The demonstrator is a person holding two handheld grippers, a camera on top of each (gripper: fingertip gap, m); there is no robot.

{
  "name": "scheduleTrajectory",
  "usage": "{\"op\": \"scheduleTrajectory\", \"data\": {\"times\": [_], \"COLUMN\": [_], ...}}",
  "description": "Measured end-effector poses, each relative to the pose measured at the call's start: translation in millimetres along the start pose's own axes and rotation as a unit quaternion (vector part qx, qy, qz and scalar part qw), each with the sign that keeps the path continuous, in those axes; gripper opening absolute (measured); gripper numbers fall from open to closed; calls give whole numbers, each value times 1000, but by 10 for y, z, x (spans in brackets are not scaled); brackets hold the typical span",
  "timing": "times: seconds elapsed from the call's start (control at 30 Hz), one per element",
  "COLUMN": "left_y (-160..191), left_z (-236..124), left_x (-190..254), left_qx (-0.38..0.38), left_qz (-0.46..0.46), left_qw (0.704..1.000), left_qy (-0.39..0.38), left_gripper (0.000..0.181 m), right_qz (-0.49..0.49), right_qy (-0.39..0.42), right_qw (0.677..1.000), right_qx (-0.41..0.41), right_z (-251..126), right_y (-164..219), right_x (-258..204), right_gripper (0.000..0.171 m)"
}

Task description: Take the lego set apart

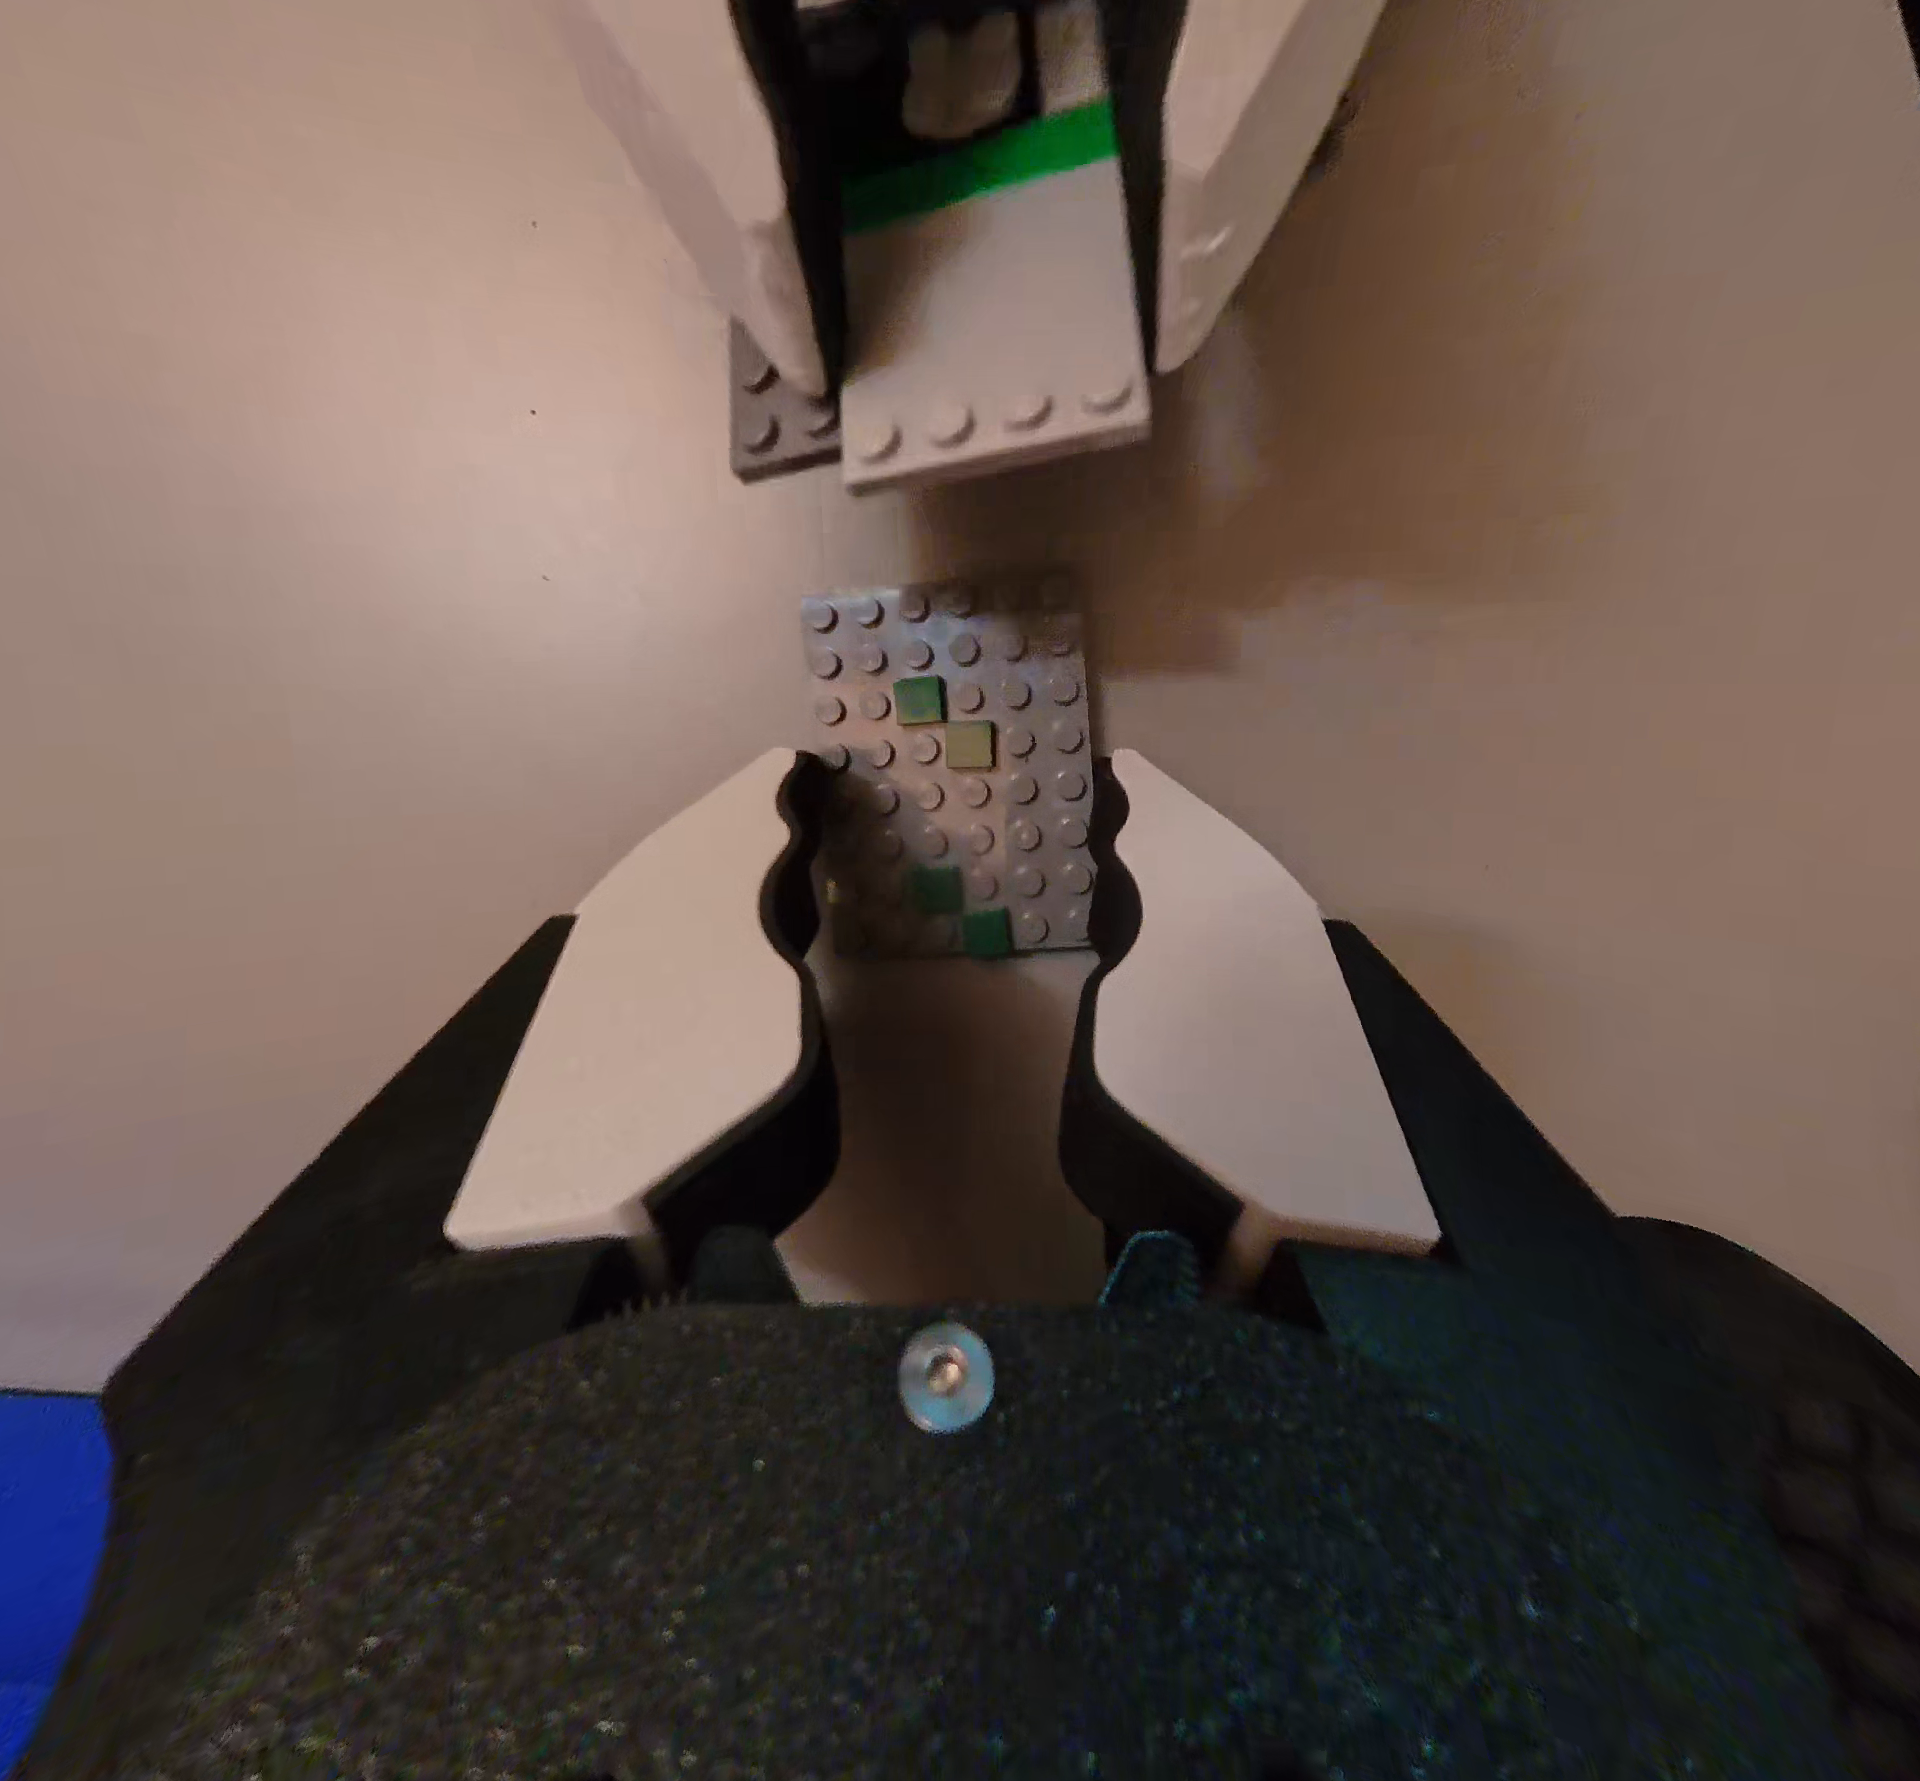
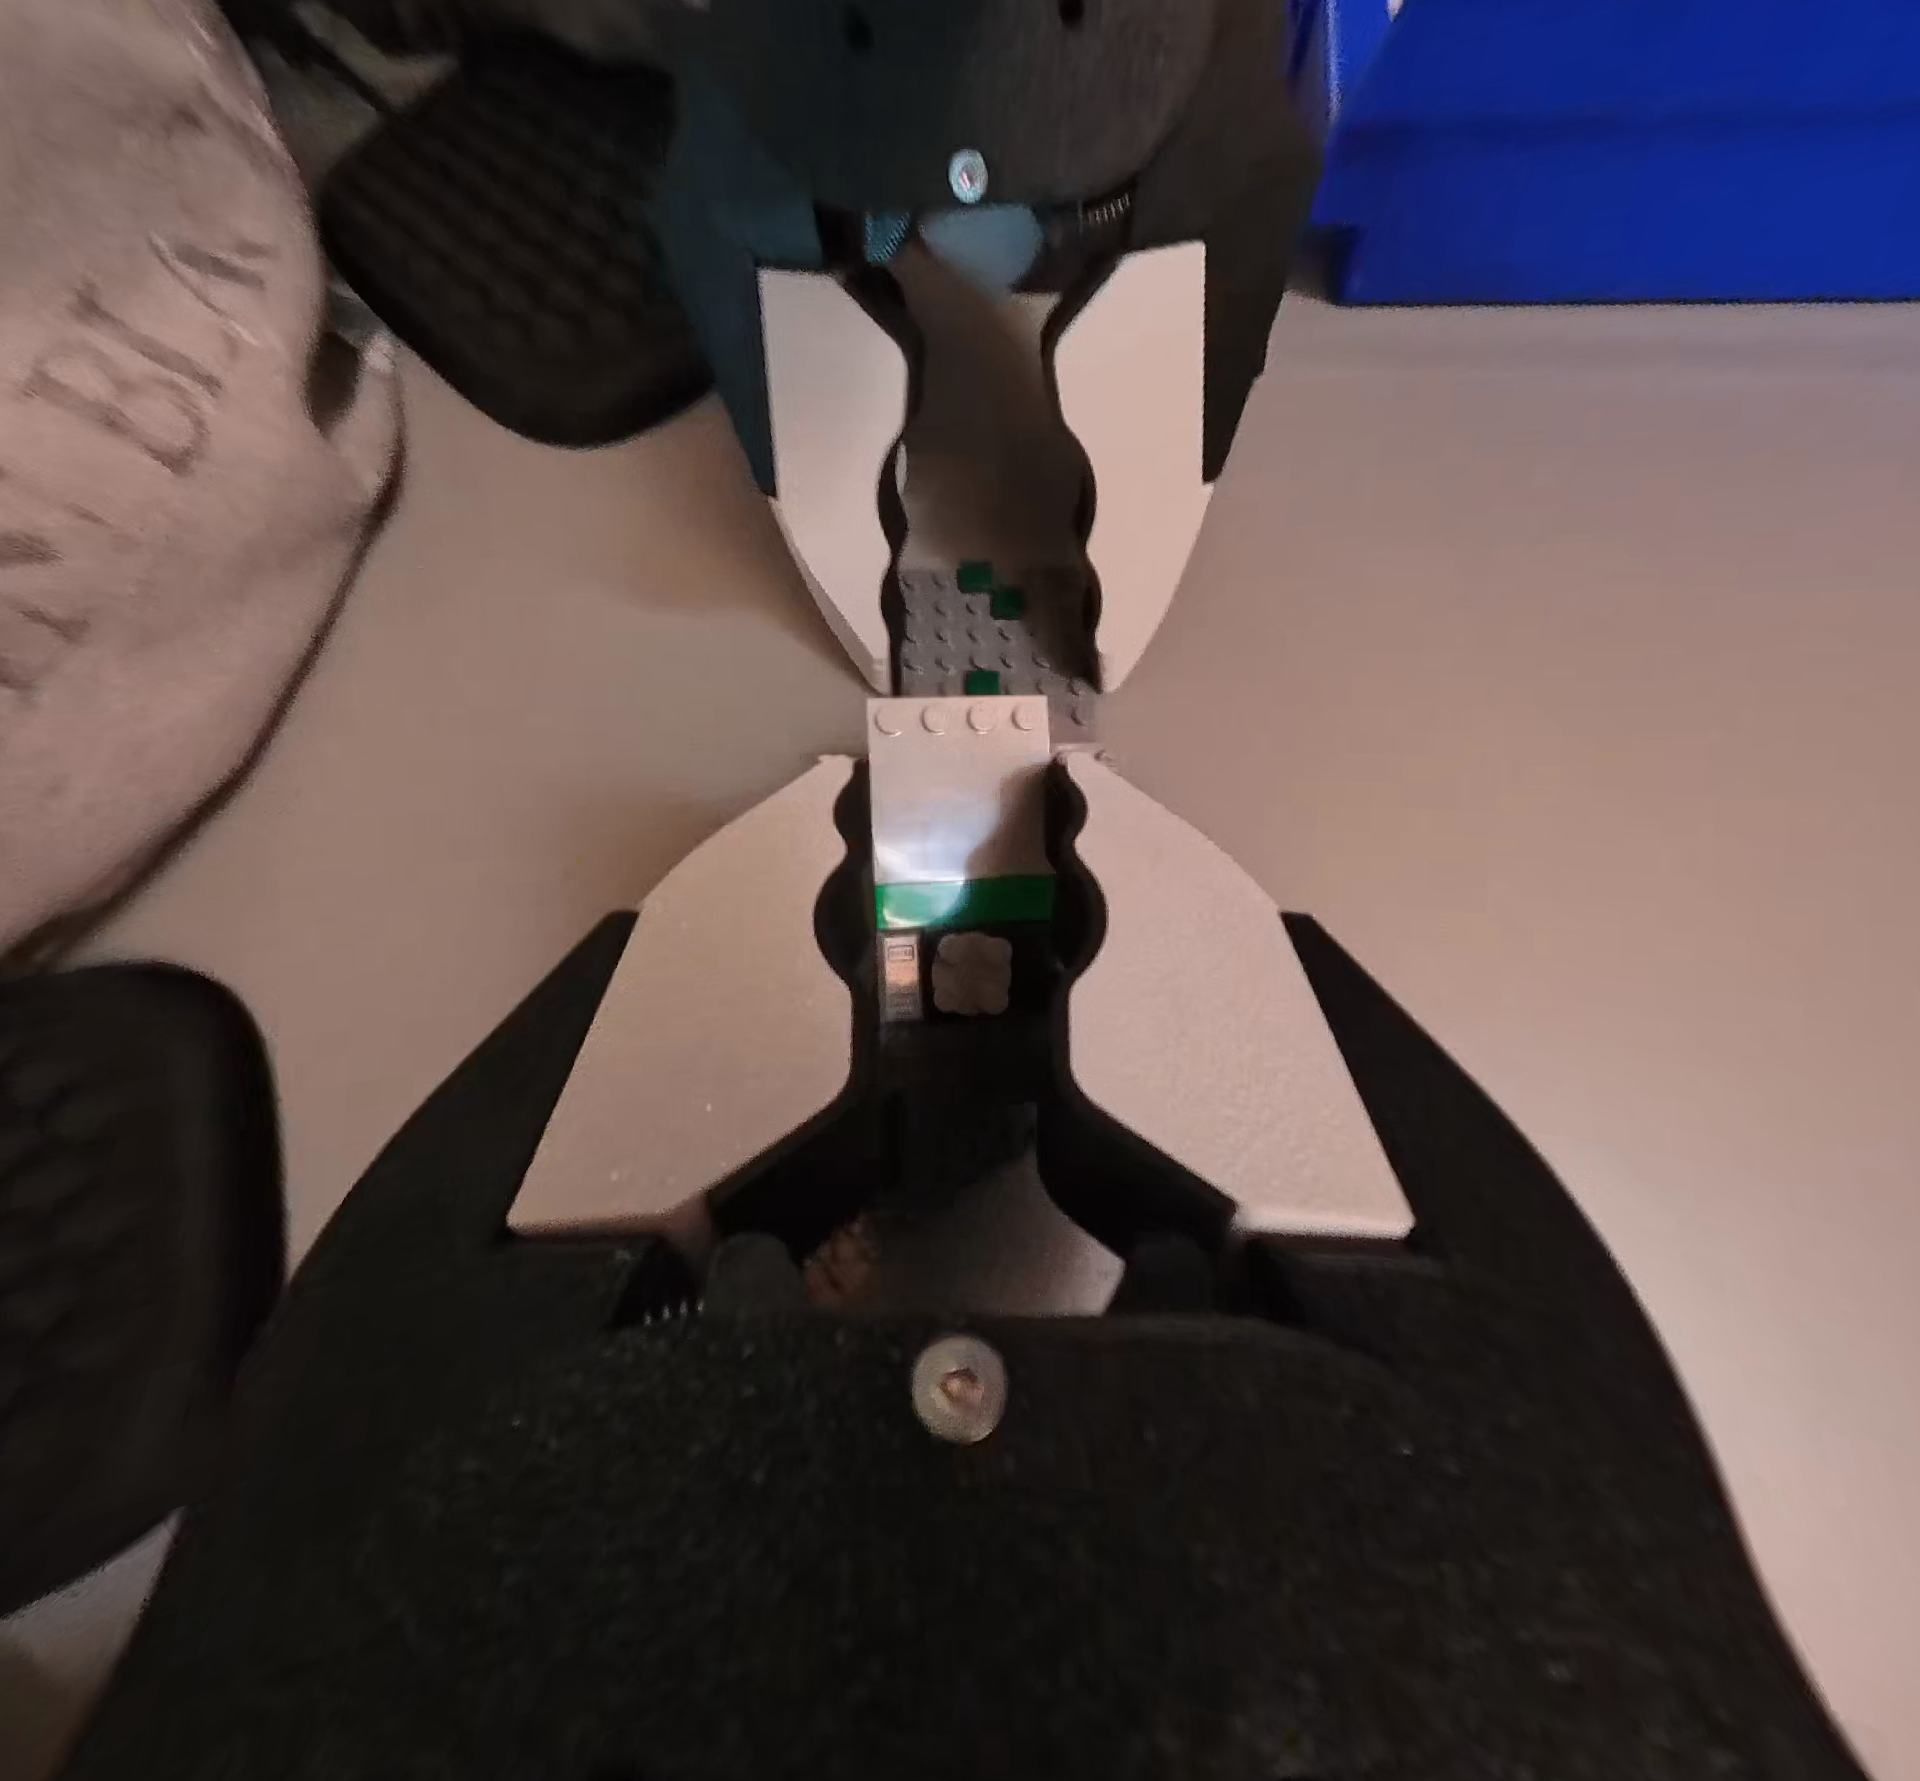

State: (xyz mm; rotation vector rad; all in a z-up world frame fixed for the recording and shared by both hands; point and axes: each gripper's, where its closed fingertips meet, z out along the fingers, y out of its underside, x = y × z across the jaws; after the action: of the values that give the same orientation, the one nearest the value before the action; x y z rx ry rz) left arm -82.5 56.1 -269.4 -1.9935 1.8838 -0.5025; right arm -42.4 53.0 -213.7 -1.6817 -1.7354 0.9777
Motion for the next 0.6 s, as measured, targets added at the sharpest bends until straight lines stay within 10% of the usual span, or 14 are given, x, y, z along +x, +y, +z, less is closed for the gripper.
{"op": "scheduleTrajectory", "data": {"times": [0.27, 0.6], "left_y": [-345, -723], "left_z": [-298, -578], "left_x": [-26, 134], "left_qx": [158, 299], "left_qz": [-59, -266], "left_qw": [985, 873], "left_qy": [33, 278], "left_gripper": [49, 22], "right_qz": [-22, -287], "right_qy": [66, 234], "right_qw": [991, 928], "right_qx": [116, -36], "right_z": [-246, 46], "right_y": [-177, -194], "right_x": [-119, -324], "right_gripper": [32, 32]}}
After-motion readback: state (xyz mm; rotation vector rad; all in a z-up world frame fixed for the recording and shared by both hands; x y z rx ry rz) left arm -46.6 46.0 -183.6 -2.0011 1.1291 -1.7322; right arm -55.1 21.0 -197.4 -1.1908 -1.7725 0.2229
